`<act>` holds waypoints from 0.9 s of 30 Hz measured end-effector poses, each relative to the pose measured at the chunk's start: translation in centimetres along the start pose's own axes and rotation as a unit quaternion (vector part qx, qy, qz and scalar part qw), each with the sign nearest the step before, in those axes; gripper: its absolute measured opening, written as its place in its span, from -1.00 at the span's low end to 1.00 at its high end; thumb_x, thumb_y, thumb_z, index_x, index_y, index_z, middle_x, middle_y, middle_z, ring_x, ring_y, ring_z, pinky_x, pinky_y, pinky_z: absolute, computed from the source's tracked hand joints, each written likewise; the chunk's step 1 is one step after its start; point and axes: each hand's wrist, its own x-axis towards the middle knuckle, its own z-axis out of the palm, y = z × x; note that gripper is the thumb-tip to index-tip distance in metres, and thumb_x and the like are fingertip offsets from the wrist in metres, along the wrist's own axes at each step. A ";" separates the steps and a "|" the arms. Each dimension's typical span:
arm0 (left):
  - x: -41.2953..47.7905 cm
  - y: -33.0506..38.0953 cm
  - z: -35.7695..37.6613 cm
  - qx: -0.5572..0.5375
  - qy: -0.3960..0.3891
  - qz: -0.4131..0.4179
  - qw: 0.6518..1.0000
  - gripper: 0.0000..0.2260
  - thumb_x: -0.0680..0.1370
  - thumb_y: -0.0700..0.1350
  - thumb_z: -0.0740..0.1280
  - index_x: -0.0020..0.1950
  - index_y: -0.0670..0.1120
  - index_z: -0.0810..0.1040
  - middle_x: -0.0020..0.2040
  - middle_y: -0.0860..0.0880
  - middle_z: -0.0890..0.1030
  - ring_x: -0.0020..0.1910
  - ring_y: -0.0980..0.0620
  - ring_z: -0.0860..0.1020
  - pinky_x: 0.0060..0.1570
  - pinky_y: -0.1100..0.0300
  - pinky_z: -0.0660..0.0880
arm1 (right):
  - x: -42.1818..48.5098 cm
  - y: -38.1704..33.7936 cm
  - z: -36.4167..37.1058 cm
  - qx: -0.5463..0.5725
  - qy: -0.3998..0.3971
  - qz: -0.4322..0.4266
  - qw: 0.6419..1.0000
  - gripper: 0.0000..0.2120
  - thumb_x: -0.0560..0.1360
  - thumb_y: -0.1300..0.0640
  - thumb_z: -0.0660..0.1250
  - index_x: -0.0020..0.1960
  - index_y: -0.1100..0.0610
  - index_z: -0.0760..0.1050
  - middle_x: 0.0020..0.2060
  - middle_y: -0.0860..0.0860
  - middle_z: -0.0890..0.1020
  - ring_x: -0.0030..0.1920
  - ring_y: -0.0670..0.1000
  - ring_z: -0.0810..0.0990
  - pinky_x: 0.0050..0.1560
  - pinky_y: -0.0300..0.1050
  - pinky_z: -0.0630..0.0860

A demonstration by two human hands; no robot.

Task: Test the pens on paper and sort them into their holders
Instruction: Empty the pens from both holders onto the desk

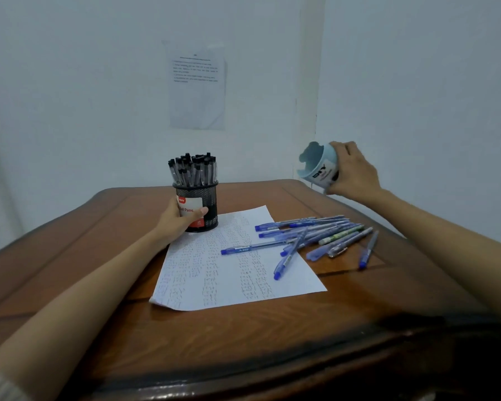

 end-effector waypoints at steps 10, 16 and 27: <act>-0.7 0.4 -0.1 -0.010 0.004 -0.003 1.000 -0.46 0.47 -0.05 0.40 0.35 -0.15 0.25 0.15 -0.02 0.45 0.18 -0.01 0.46 0.10 0.19 0.44 | 2.5 -7.1 13.5 0.465 -0.121 0.223 0.848 -0.09 -0.11 -0.19 0.66 0.12 0.20 0.49 0.02 0.04 0.62 0.03 0.06 0.61 0.04 0.10 0.58; -0.5 0.3 -0.1 0.002 0.005 -0.001 1.000 -0.42 0.47 -0.02 0.40 0.38 -0.14 0.23 0.19 -0.03 0.45 0.14 0.04 0.45 0.07 0.24 0.41 | 0.9 -8.6 12.1 0.374 -0.150 0.166 0.900 0.11 0.04 -0.20 0.60 0.40 0.14 0.14 0.29 0.08 0.41 0.30 0.12 0.41 0.29 0.17 0.39; 0.1 1.2 -0.2 -0.022 0.067 -0.018 0.997 -0.32 0.32 0.00 0.54 0.35 -0.06 0.33 0.20 -0.02 0.50 0.16 0.01 0.48 0.16 0.13 0.44 | -2.7 -13.4 9.2 0.276 -0.100 -0.127 0.947 -0.86 0.48 0.27 0.33 0.02 0.12 0.49 -0.13 0.02 0.57 -0.11 -0.03 0.52 -0.03 -0.11 0.54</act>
